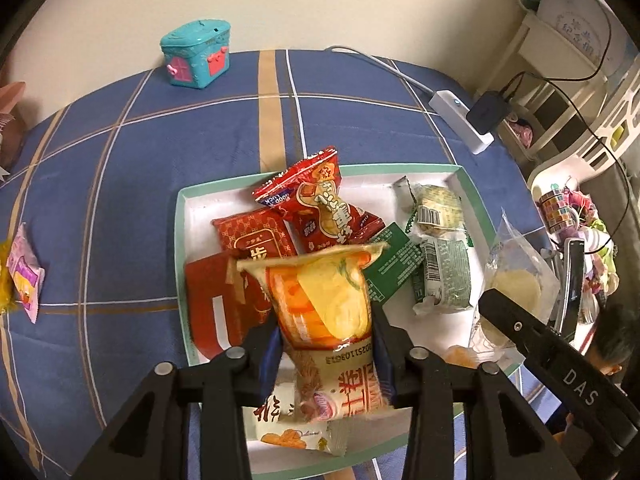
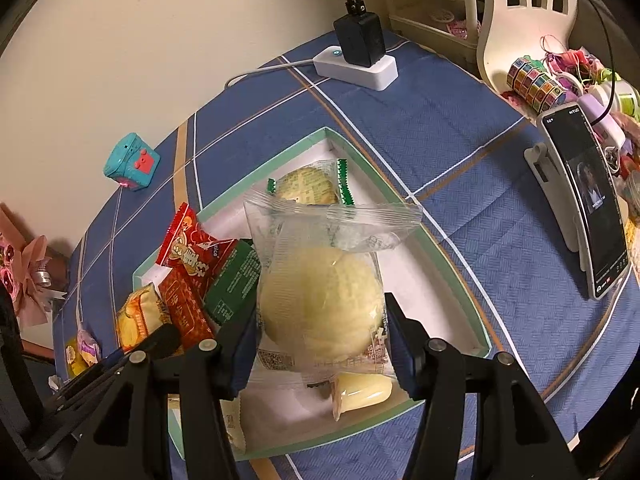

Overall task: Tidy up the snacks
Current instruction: 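Open both tools to drop the bun and orange pack into the tray, then move both tools back toward the yellow and pink packs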

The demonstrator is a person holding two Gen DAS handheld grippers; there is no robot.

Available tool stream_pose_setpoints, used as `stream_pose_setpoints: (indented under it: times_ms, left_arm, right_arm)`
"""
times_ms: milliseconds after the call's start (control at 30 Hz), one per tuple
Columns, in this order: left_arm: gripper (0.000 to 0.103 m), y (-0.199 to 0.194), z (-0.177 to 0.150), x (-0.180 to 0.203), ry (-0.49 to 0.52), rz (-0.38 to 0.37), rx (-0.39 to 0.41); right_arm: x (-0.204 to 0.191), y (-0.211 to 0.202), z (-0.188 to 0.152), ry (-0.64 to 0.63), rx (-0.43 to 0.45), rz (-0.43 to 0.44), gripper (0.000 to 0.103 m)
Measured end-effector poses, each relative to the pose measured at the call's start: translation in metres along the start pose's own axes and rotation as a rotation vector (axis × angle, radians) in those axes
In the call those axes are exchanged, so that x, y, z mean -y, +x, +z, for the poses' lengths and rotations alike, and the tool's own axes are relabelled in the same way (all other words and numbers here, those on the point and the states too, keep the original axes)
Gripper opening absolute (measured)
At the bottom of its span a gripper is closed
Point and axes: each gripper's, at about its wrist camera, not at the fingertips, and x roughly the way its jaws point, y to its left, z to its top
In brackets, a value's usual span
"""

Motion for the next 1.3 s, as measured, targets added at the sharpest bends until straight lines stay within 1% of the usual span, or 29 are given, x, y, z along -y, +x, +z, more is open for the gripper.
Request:
stream_pose_setpoints:
  times_ms: [33,233,367,433,567,667,700,733,767,800,867,933,1000,1067,1133,1233,1300]
  left_arm:
    - [0.052,-0.001,0.0,-0.001,-0.001,0.001,-0.001]
    - [0.062,-0.011,0.001,-0.006,-0.013,0.02,0.007]
    - [0.064,-0.018,0.001,-0.011,-0.03,0.015,0.01]
    - [0.067,-0.021,0.002,-0.015,-0.04,0.01,0.01]
    - [0.07,-0.026,0.001,-0.021,-0.053,0.027,0.006]
    - [0.077,-0.03,-0.001,-0.029,-0.073,0.032,0.003]
    - [0.081,-0.031,-0.001,-0.033,-0.085,0.039,0.004]
    - [0.086,-0.032,-0.002,-0.036,-0.095,0.048,0.005]
    - [0.088,-0.034,-0.002,-0.041,-0.105,0.061,0.009]
    - [0.091,-0.035,-0.003,-0.046,-0.112,0.078,0.015]
    - [0.093,-0.038,-0.005,-0.056,-0.127,0.108,0.024]
    - [0.099,-0.04,-0.008,-0.07,-0.148,0.143,0.03]
    - [0.103,-0.042,-0.012,-0.084,-0.172,0.169,0.032]
    - [0.103,-0.044,-0.016,-0.098,-0.195,0.186,0.033]
    - [0.103,-0.048,-0.02,-0.112,-0.216,0.209,0.036]
    - [0.103,-0.054,-0.024,-0.13,-0.227,0.269,0.055]
    - [0.103,-0.058,-0.026,-0.141,-0.24,0.29,0.063]
  right_arm:
    - [0.0,0.0,0.0,0.0,-0.002,0.0,0.06]
    - [-0.007,-0.005,0.001,-0.03,-0.002,-0.017,0.061]
    - [-0.011,-0.007,-0.001,-0.042,-0.008,-0.024,0.062]
    - [-0.012,-0.008,-0.002,-0.042,-0.008,-0.028,0.062]
    - [-0.014,-0.011,-0.004,-0.047,-0.017,-0.037,0.062]
    - [-0.014,-0.012,-0.005,-0.05,-0.028,-0.045,0.063]
    - [-0.015,-0.011,-0.006,-0.053,-0.034,-0.05,0.063]
    - [-0.016,-0.01,-0.006,-0.059,-0.042,-0.055,0.069]
    - [-0.017,-0.01,-0.007,-0.064,-0.048,-0.06,0.076]
    - [-0.019,-0.009,-0.008,-0.073,-0.053,-0.069,0.078]
    - [-0.021,-0.007,-0.01,-0.086,-0.056,-0.087,0.086]
    - [-0.025,-0.006,-0.012,-0.101,-0.059,-0.105,0.087]
    - [-0.028,-0.004,-0.014,-0.116,-0.065,-0.112,0.087]
    - [-0.033,-0.003,-0.016,-0.135,-0.067,-0.121,0.088]
    - [-0.04,-0.004,-0.018,-0.157,-0.064,-0.131,0.092]
    - [-0.051,-0.005,-0.021,-0.187,-0.054,-0.138,0.092]
    - [-0.058,-0.005,-0.023,-0.201,-0.051,-0.139,0.092]
